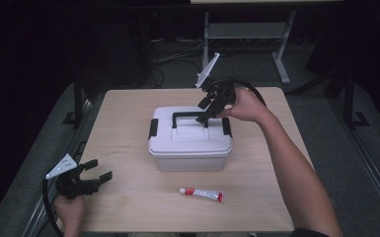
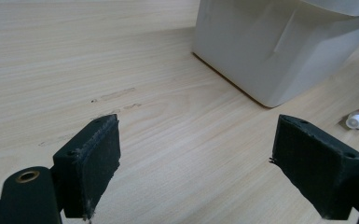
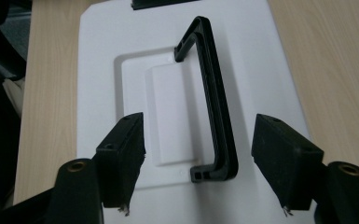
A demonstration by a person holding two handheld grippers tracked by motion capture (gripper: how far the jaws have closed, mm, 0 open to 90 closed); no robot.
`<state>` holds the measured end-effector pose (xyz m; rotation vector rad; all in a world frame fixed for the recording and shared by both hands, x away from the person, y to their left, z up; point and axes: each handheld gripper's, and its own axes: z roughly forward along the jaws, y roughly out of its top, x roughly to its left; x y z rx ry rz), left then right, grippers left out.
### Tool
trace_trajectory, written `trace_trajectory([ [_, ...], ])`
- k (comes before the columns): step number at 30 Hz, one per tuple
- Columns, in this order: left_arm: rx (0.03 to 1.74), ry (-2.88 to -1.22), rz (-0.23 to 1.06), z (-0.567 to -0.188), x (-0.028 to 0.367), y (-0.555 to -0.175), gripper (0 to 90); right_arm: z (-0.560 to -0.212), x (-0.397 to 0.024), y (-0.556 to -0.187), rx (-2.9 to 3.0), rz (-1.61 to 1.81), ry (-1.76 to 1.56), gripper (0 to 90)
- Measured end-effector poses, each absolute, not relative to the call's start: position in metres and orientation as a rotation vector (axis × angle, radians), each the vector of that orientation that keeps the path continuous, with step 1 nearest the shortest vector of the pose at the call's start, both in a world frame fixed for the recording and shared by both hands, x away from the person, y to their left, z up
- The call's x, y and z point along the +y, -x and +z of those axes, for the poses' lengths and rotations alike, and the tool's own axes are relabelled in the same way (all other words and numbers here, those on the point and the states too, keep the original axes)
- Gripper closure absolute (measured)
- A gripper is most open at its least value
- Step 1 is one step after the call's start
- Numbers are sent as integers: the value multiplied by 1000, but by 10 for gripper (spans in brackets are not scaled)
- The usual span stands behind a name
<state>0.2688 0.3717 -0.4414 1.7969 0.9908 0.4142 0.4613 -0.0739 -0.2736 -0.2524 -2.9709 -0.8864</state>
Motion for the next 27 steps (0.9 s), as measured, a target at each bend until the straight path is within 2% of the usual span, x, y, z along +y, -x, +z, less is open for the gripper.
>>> trace_trajectory([
  [10, 989, -1797, 414, -441, 372, -269, 145, -284, -57, -471, -2953, -846, 202, 479],
  [13, 989, -1798, 412, -441, 372, -269, 145, -286, -54, -472, -2953, -840, 197, 492],
  [14, 989, -1798, 411, -441, 372, -269, 145, -287, -52, -473, -2949, -834, 191, 537],
  [20, 989, -1800, 414, -441, 372, -269, 145, -288, -47, -474, -2945, -825, 167, 619],
  [21, 988, -1798, 413, -441, 372, -269, 145, -288, -46, -474, -2946, -825, 152, 683],
  [27, 987, -1800, 412, -442, 371, -269, 145, -287, -46, -473, -2949, -830, 124, 741],
])
